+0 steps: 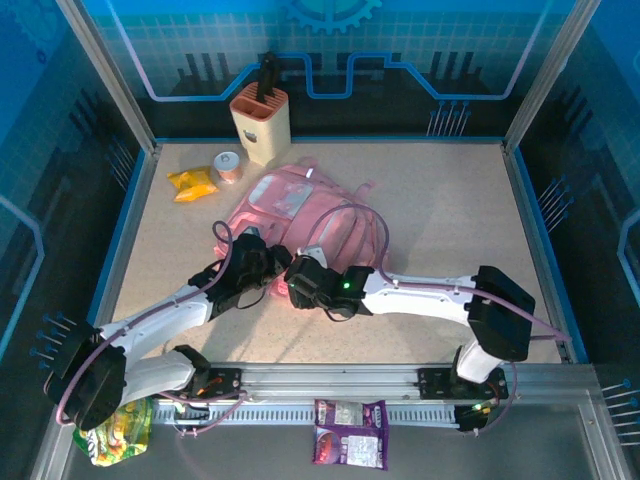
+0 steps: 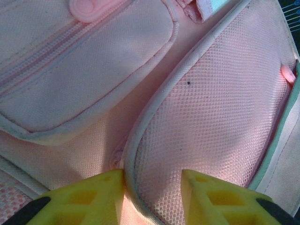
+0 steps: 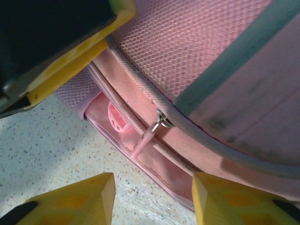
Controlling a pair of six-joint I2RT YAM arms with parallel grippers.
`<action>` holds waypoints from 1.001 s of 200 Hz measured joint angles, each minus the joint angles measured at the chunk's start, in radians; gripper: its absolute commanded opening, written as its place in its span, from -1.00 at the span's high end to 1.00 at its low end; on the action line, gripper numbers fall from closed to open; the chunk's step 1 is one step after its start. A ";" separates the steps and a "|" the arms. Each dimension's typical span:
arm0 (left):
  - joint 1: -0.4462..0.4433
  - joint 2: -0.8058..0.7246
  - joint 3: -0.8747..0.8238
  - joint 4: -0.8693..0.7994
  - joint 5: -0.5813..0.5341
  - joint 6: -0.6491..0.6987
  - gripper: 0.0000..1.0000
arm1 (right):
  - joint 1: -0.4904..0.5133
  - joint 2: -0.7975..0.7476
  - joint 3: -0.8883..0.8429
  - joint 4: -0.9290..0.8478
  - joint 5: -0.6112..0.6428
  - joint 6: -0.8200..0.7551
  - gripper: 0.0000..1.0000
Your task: Pack the student bag
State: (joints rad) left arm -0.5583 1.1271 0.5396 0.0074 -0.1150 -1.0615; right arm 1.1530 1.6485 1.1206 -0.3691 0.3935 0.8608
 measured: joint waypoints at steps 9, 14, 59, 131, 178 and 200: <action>0.000 0.002 0.000 0.000 0.000 -0.008 0.35 | 0.000 0.015 0.003 0.004 0.000 0.000 0.11; 0.000 0.004 0.000 0.001 0.000 -0.010 0.35 | 0.000 0.023 0.006 0.004 0.002 0.000 0.12; 0.000 0.007 -0.004 0.013 0.000 -0.014 0.35 | -0.005 0.080 0.051 0.007 0.034 0.004 0.30; 0.003 0.007 -0.010 0.041 -0.001 -0.025 0.41 | -0.033 0.142 0.096 0.002 0.047 0.001 0.67; 0.003 0.049 -0.039 0.073 -0.031 -0.066 0.56 | -0.034 0.124 0.060 0.003 0.067 0.005 0.97; 0.003 0.062 -0.038 0.069 -0.072 -0.066 0.58 | -0.034 0.070 -0.004 0.008 0.079 0.004 1.00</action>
State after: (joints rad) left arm -0.5556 1.1889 0.5014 0.0761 -0.1875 -1.1278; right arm 1.1187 1.7184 1.1164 -0.3614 0.4721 0.8646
